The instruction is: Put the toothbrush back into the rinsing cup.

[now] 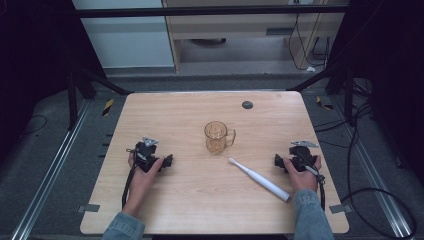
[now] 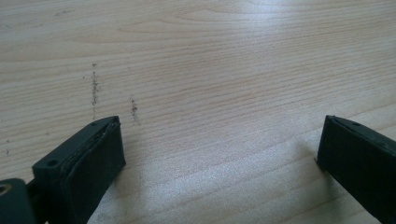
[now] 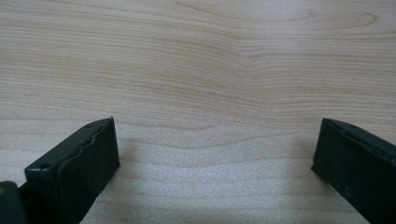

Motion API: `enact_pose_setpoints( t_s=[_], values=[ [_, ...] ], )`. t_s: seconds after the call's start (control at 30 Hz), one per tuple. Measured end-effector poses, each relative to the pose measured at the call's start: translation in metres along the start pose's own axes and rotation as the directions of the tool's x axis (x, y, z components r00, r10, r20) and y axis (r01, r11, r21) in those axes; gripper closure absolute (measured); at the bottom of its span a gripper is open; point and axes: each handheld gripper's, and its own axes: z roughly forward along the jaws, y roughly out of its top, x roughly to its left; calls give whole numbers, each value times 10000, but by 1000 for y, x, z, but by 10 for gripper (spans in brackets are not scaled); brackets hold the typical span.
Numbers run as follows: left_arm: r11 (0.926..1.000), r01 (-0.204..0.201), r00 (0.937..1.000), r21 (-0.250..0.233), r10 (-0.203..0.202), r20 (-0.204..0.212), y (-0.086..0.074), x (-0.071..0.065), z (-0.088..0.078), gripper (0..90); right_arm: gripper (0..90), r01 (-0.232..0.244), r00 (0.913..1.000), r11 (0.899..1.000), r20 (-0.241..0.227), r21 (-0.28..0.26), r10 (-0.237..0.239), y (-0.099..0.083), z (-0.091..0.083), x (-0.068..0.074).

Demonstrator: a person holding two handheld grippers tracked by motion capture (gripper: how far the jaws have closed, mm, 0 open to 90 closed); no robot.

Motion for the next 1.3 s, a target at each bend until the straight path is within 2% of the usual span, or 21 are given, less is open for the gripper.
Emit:
enact_pose_setpoints(
  t_s=[0.17, 0.27, 0.3, 0.33, 0.47, 0.57, 0.67, 0.8, 0.83, 0.87, 0.9, 0.93, 0.97, 1.03, 1.07, 1.1, 1.13, 1.17, 1.23, 1.27, 1.3],
  values=[
    [10000, -12, 10000, 1, 12, 10, 0, 0, 0, 0, 15, 61, 9998, 10000, -179, 6, -61, 0, -1, -2],
    [10000, -21, 10000, 5, 21, 21, 0, 0, 0, 0, 80, 227, 9996, 9995, -188, 231, -223, 1, -6, -4],
    [10000, -21, 10000, 4, 21, 23, 0, 0, 0, 0, 79, 348, 9991, 9990, -245, 293, -341, 0, -8, -3],
    [10000, -25, 10000, 5, 25, 21, 0, 0, 0, 0, 86, 729, 9970, 9969, -284, 311, -721, 0, -16, -3],
    [10000, -22, 10000, 5, 22, 22, 0, 0, 0, 0, 111, 1187, 9924, 9919, -386, 455, -1170, 2, -36, 0],
    [10000, -23, 10000, 6, 23, 23, 0, 0, 0, 0, 120, 1794, 9828, 9822, -557, 553, -1763, 6, -52, 5],
    [10000, -20, 10000, 3, 20, 22, 0, 0, 0, 0, 128, 2393, 9684, 9692, -861, 585, -2339, 11, -68, 14],
    [10000, -26, 10000, 5, 26, 21, 0, 0, 0, 0, 158, 2843, 9540, 9553, -1233, 806, -2735, 14, -78, 25],
    [10000, -23, 10000, 6, 23, 22, 0, 0, 0, 0, 166, 2979, 9493, 9508, -1311, 851, -2857, 14, -79, 28],
    [10000, -23, 10000, 6, 23, 22, 0, 0, 0, 0, 166, 2979, 9493, 9508, -1311, 851, -2857, 14, -79, 28],
    [10000, -24, 10000, 6, 24, 22, 0, 0, 0, 0, 172, 3134, 9436, 9455, -1412, 887, -2996, 15, -80, 30],
    [10000, -24, 10000, 6, 24, 23, 0, 0, 0, 0, 184, 3408, 9331, 9357, -1544, 914, -3247, 16, -83, 37],
    [10000, -20, 10000, 4, 20, 22, 0, 0, 0, 0, 184, 3408, 9331, 9357, -1544, 914, -3247, 16, -83, 37],
    [10000, -24, 10000, 7, 24, 23, 0, 0, 0, 0, 194, 3620, 9235, 9272, -1726, 962, -3426, 17, -84, 42],
    [10000, -24, 10000, 6, 24, 24, 0, 0, 0, 0, 210, 3848, 9135, 9170, -1857, 1052, -3620, 18, -84, 48],
    [10000, -24, 10000, 6, 24, 24, 0, 0, 0, 0, 210, 3848, 9135, 9170, -1857, 1052, -3620, 18, -84, 48],
    [10000, -25, 10000, 7, 25, 24, 0, 0, 0, 0, 220, 3996, 9054, 9102, -2027, 1089, -3732, 19, -83, 52],
    [10000, -23, 10000, 6, 23, 22, 0, 0, 0, 0, 220, 3996, 9054, 9102, -2027, 1089, -3732, 19, -83, 52],
    [10000, -24, 10000, 5, 24, 21, 0, 0, 0, 0, 233, 4109, 8988, 9043, -2177, 1158, -3805, 20, -82, 57],
    [10000, -22, 10000, 5, 22, 22, 0, 0, 0, 0, 247, 4290, 8897, 8953, -2278, 1201, -3957, 20, -81, 60],
    [10000, -25, 10000, 4, 25, 21, 0, 0, 0, 0, 255, 4326, 8877, 8930, -2314, 1239, -3979, 20, -80, 61]
  ],
)
